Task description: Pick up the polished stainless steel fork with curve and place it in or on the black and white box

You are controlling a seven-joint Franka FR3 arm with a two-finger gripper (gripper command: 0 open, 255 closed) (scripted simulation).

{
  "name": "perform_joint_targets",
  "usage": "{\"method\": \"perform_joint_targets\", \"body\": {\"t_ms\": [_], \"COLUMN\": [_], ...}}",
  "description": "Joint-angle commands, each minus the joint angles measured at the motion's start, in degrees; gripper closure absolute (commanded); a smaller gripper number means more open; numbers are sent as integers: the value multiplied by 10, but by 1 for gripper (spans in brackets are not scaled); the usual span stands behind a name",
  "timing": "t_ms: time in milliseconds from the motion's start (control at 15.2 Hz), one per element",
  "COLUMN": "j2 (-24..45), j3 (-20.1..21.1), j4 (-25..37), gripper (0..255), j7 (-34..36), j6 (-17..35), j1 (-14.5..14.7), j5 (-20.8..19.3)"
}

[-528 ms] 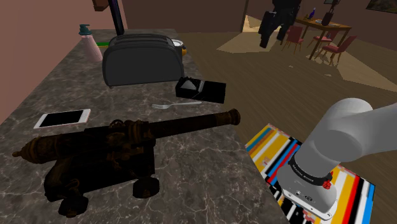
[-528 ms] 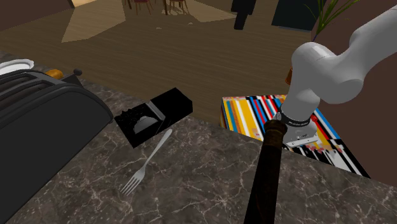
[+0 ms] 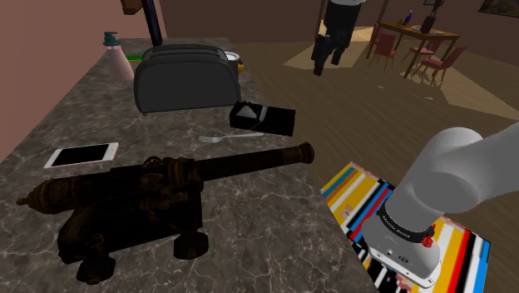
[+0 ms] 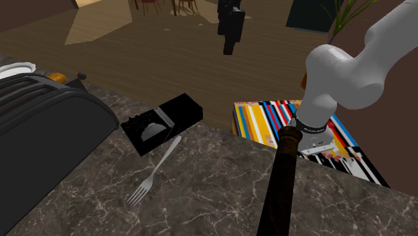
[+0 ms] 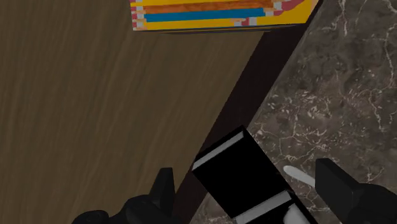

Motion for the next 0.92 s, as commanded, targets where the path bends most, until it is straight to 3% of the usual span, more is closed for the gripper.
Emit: {"method": "perform_joint_targets", "body": {"t_ms": [0, 858], "j2": [37, 268], "j3": [-3, -1], "j4": [8, 70], "gripper": [0, 0], "j7": [-19, -146], "j6": [29, 189], "j1": [11, 75], "j5": [4, 41]}}
